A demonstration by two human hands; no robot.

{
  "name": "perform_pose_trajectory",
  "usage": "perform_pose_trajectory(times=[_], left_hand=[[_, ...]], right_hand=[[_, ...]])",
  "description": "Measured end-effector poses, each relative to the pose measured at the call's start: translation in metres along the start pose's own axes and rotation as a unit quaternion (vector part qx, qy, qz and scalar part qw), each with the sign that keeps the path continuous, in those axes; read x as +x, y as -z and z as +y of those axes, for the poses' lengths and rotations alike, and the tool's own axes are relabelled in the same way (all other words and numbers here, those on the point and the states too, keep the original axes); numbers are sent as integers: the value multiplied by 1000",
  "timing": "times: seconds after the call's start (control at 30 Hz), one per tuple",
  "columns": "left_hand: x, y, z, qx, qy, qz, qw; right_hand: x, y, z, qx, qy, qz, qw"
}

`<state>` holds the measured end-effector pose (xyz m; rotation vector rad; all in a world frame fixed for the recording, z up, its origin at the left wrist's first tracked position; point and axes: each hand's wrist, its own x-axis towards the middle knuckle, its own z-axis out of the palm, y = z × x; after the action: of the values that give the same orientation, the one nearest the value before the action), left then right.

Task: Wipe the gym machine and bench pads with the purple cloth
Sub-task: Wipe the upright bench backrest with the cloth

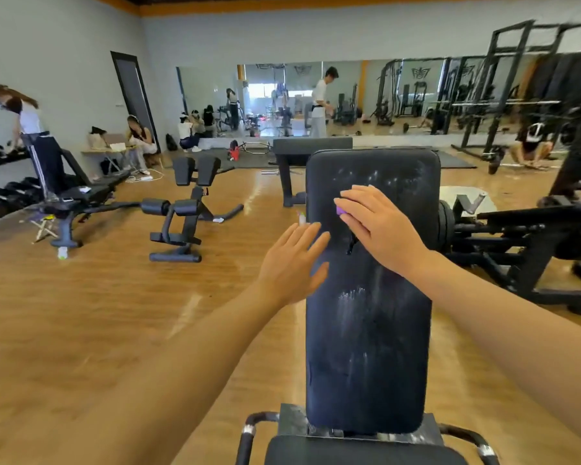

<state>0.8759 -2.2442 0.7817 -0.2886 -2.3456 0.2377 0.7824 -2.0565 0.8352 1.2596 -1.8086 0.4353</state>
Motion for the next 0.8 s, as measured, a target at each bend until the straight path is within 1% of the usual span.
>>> perform_pose_trajectory(times=[0.13, 0.27, 0.37, 0.43, 0.5, 0.57, 0.63, 0.73, 0.8], left_hand=[[32, -21, -20, -22, -18, 29, 999], [52, -44, -26, -36, 22, 23, 999], [65, -61, -26, -41, 47, 19, 998], [73, -72, -25, -46, 82, 12, 996], [77, -86, -25, -42, 100, 15, 994], [77, -100, -25, -31, 98, 26, 994], [77, -113, -28, -16, 84, 43, 995], [79, -127, -35, 8, 60, 88, 994], [79, -132, -36, -13, 54, 121, 991]], right_hand=[[27, -13, 22, -40, 2, 4, 999], [46, -27, 47, -63, 16, 0, 998], [67, -39, 60, -73, 29, 19, 997], [85, -51, 66, -81, 36, 30, 996], [102, -68, 69, -87, 49, 6, 995], [109, -86, 73, -95, 72, -47, 992], [110, -94, 84, -104, 97, -75, 987], [109, -86, 102, -93, 164, -107, 976], [108, -71, 115, -82, 201, -145, 965]])
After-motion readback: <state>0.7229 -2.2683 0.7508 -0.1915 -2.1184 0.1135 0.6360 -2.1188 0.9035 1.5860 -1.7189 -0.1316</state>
